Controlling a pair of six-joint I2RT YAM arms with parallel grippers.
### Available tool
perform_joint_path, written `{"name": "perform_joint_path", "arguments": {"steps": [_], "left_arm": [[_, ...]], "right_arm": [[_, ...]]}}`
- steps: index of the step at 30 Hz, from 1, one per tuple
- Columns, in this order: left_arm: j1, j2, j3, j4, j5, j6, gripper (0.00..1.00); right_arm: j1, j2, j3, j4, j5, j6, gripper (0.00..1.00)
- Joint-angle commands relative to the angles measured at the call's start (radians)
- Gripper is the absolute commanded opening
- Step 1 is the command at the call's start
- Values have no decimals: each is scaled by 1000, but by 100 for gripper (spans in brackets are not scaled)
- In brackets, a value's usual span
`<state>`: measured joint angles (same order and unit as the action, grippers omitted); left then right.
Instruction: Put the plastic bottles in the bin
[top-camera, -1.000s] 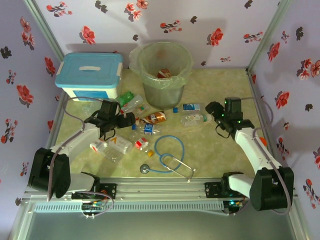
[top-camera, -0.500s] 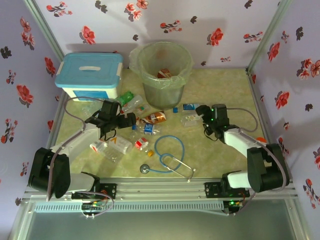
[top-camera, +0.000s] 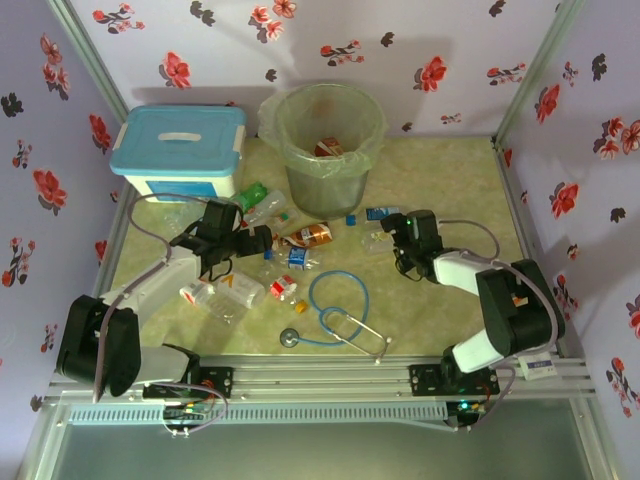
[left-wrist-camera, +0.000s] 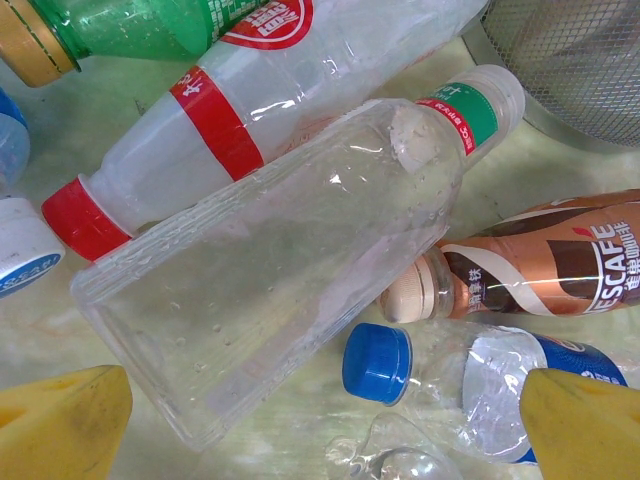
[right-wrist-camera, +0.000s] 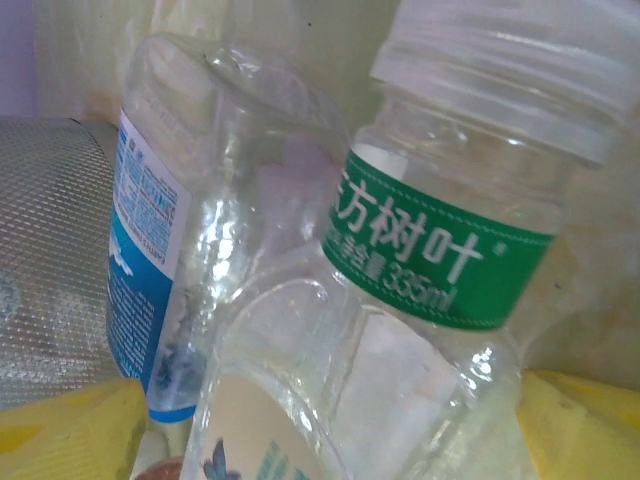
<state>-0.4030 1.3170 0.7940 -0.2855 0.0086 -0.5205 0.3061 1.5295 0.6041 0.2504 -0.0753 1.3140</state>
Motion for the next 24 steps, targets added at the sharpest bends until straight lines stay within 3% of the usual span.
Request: {"name": "perform_joint_path", "arguments": {"steps": [1,16,24], "left_arm": [[-7,-19,2,-9,-13,-4,100],[-7,-17,14,-15,-19,4,100],[-7,-14,22,-23,-19,6,100]], "right_arm": [[10,44,13,34,43,24,93],[12,61,-1,31,69,11,67],[11,-5,-8,-7,84,-1,63]]}}
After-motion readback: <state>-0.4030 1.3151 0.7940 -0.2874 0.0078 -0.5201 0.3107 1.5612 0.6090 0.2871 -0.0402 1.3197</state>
